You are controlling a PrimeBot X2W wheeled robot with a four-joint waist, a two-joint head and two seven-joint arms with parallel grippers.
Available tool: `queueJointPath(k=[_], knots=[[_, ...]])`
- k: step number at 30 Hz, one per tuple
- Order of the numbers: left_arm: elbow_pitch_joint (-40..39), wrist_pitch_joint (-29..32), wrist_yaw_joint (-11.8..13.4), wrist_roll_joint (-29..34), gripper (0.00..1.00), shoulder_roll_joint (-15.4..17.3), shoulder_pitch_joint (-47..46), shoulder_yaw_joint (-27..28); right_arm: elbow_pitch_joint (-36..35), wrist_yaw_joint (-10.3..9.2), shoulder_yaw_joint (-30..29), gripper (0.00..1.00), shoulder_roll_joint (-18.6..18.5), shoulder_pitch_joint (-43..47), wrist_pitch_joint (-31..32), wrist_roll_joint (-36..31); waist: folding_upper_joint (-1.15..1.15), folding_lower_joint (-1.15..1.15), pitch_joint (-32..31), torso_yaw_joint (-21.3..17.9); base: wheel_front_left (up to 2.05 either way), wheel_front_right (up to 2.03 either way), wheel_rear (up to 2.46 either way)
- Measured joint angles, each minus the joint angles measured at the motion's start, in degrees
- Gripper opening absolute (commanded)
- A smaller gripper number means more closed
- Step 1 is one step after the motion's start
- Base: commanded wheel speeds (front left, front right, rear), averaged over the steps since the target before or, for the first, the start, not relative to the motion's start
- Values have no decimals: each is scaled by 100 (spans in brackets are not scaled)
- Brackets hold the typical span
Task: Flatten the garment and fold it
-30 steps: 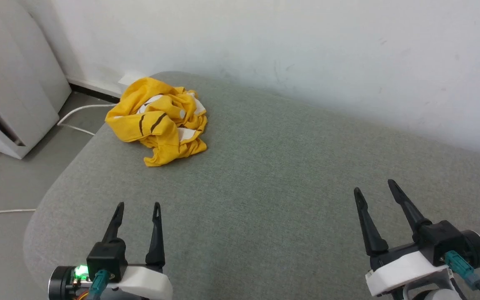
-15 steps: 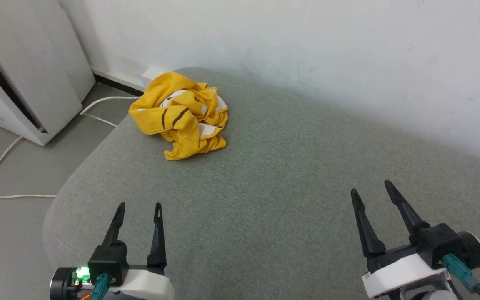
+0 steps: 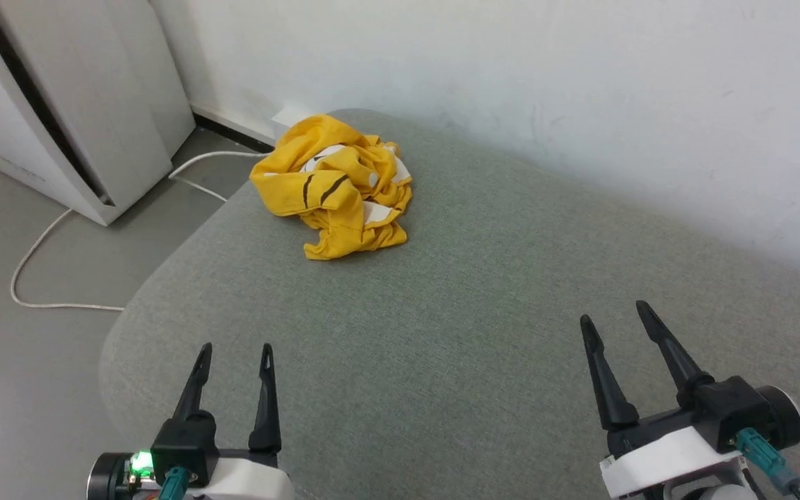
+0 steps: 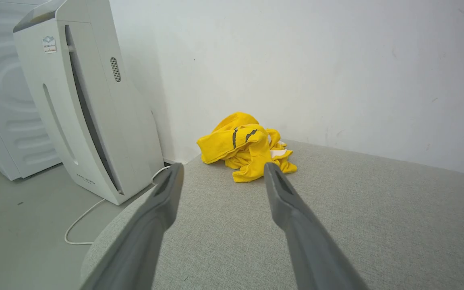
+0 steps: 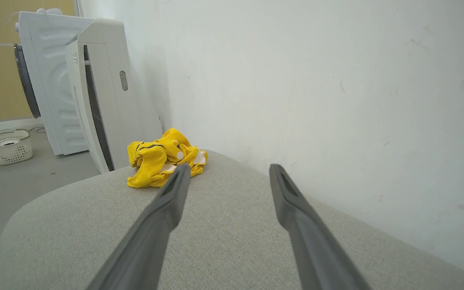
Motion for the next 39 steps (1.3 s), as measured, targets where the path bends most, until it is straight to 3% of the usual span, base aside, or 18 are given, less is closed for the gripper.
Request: queueJointPath(k=[17, 23, 32, 39], knots=[[-85, -49, 23, -186, 100, -5, -59, -15, -56, 0, 93, 100, 4, 7, -45, -142, 0, -1, 265, 18, 0, 0, 0], [292, 75, -386, -466, 100, 165, -1060, 56, -232, 0, 293, 100, 13, -205, -46, -502, 0, 0, 653, -107, 0, 0, 0], [1672, 1879, -1066, -1038, 100, 898, -3421, 105, -727, 0, 595, 100, 19, -582, 25, -862, 0, 1, 1473, -492, 0, 0, 0], [2565, 3139, -1185, -1631, 100, 1689, -4784, -360, -1149, 0, 822, 100, 21, -836, 261, -954, 0, 1, 2155, -874, 0, 0, 0]])
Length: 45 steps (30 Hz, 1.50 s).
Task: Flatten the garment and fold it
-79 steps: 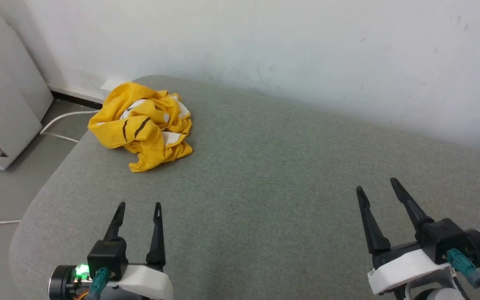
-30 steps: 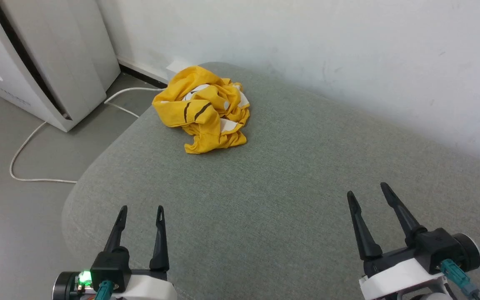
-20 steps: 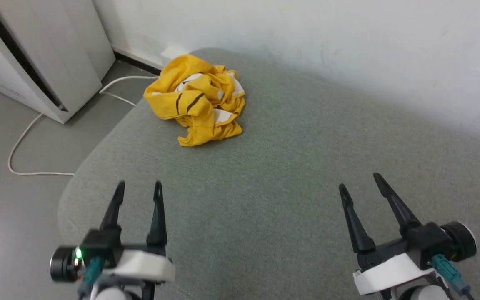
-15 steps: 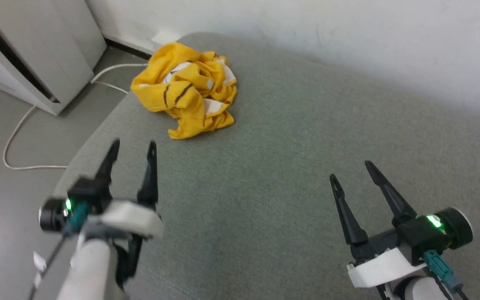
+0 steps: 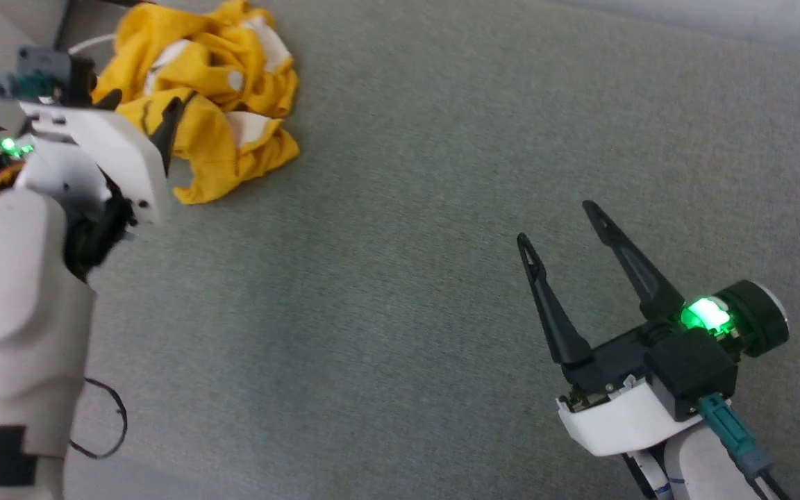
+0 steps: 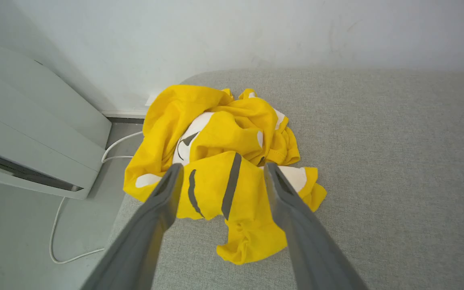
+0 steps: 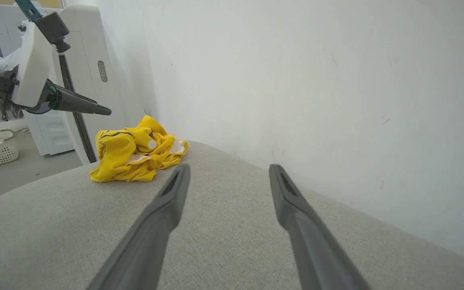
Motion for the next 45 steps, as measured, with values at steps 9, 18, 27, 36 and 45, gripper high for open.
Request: queueJointPath(k=[9, 18, 27, 36, 45], knots=[[653, 1608, -1, -1323, 100, 881, -1001, -873, -140, -1, 122, 100, 0, -158, -13, 37, 0, 0, 835, -508, 0, 0, 0], [1257, 2917, -1, -2224, 0, 1389, -1318, -1167, -78, -1, 126, 100, -2, -293, -145, 131, 0, -2, 1360, -995, 0, 0, 0], [1301, 2227, 0, -2635, 0, 1577, -1079, -1132, 97, -1, -43, 100, -1, -294, -222, 141, 0, -1, 1238, -1194, 0, 0, 0], [1106, 363, 14, -2491, 0, 1801, -1038, -1109, 431, -1, -382, 100, 0, -271, -285, 280, 0, -2, 447, -1183, 0, 0, 0], [226, -1474, 34, -1779, 0, 1845, -1503, -1150, 631, -1, -690, 100, -1, 13, -303, 604, 0, -3, -561, -1274, 0, 0, 0]])
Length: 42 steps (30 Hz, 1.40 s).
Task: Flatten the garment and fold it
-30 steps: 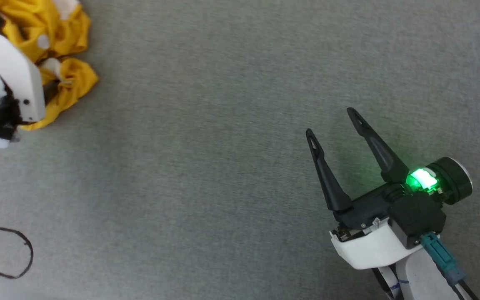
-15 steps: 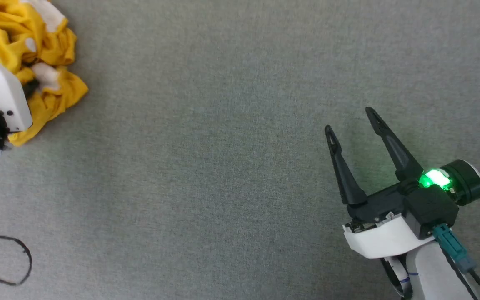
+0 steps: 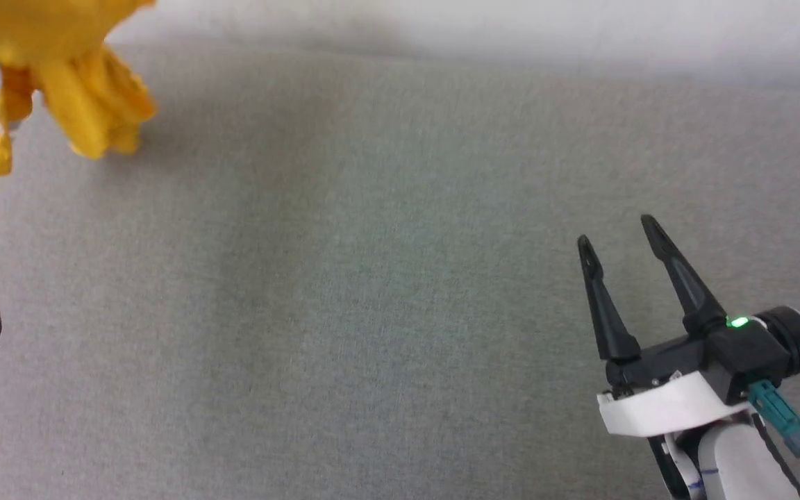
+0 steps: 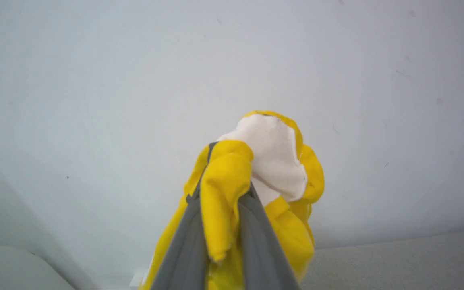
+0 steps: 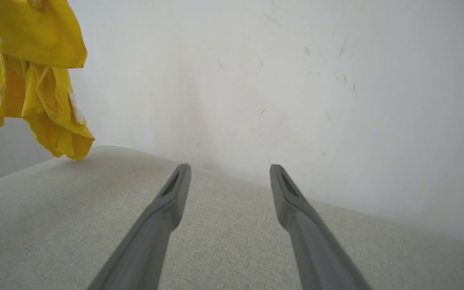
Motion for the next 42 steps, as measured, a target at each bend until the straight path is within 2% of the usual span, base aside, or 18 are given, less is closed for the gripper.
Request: queueJointPath(k=[4, 9, 16, 20, 23, 26, 30, 35, 36, 37, 42], knots=[[-537, -381, 0, 152, 0, -222, -154, -113, 26, 1, -109, 100, 0, 155, -1, -2, 0, -1, -400, -118, 0, 0, 0], [-1157, -541, 23, 174, 0, -614, -414, -283, 47, 1, -216, 100, 0, 227, -3, 37, 0, -1, -734, -403, 0, 0, 0], [-1920, -761, 138, 209, 0, -1429, -647, -610, 37, 1, -333, 100, 0, 224, -3, 121, 0, 1, -910, -1002, 0, 0, 0], [-2127, -647, 93, 401, 0, -1859, -609, -1346, 9, 1, -552, 100, -4, 225, -3, 200, 0, 0, -907, -1349, 0, 0, 0], [-2105, -500, 25, 396, 0, -2125, -213, -1959, 16, 1, -609, 100, -12, 225, -3, 200, 0, 1, -866, -1554, 0, 0, 0], [-1906, -194, -12, 234, 0, -2137, 602, -2603, 30, 1, -608, 100, -8, 224, -3, 204, 0, 1, -814, -1721, 0, 0, 0], [-1583, 445, -35, -215, 0, -1885, 1735, -3608, 75, 1, -747, 100, -11, 222, -3, 337, 0, 2, -693, -1843, 0, 0, 0], [-1316, 634, -36, -499, 0, -1684, 2256, -4457, 153, 1, -832, 100, -13, 220, -3, 278, 0, 2, -518, -1791, 0, 0, 0], [-1204, 583, -36, -501, 97, -1677, 2281, -4544, 181, 1, -809, 100, -13, 219, -3, 260, 0, 2, -498, -1754, 0, 0, 0], [-1085, 506, -36, -466, 100, -1670, 2287, -4600, 209, 1, -789, 100, -12, 218, -4, 233, 0, 2, -486, -1714, 0, 0, 0], [-545, -70, -19, -339, 100, -1706, 2296, -4548, 385, 1, -773, 100, -8, 224, -3, 176, 0, 2, -547, -1486, 0, 0, 0]])
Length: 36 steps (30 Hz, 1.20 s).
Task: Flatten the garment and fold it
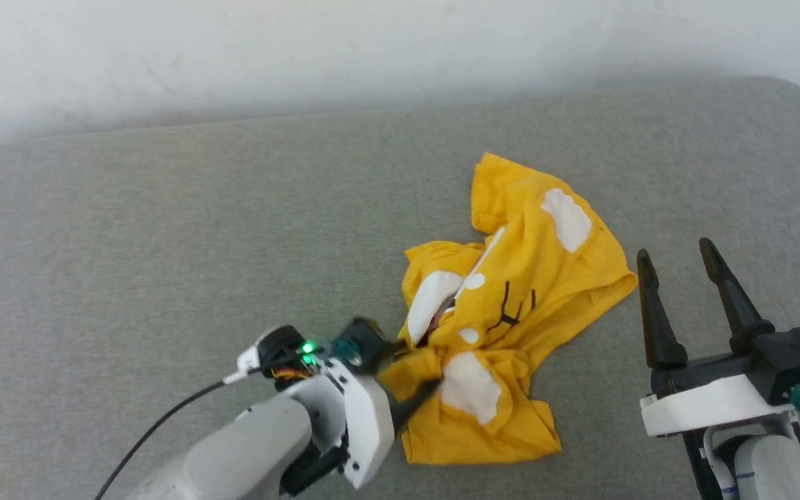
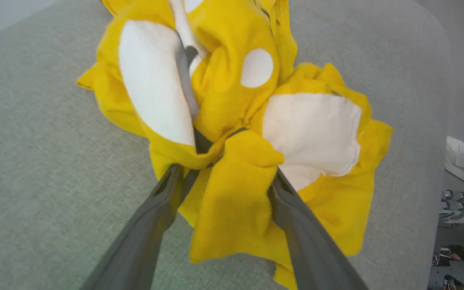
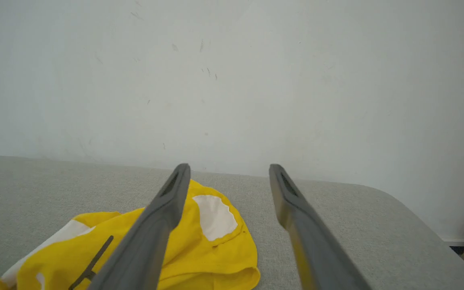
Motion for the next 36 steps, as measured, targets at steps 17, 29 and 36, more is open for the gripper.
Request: queueJointPath(k=[17, 29, 36], knots=[[-1913, -1644, 1939, -660, 100, 739, 1471, 2916, 122, 0, -115, 100, -2, 775, 0, -102, 0, -2, -1104, 586, 0, 0, 0], [-2800, -1644, 2257, 992, 100, -298, 4033, 4313, 49, 0, -153, 100, 0, 1058, 0, 8, 0, -2, -1460, 809, 0, 0, 0], [-2397, -1644, 1827, 1330, 100, -679, 4318, 4456, 18, 0, -120, 100, -2, 1059, 0, 15, 0, -1, -1395, 815, 0, 0, 0]])
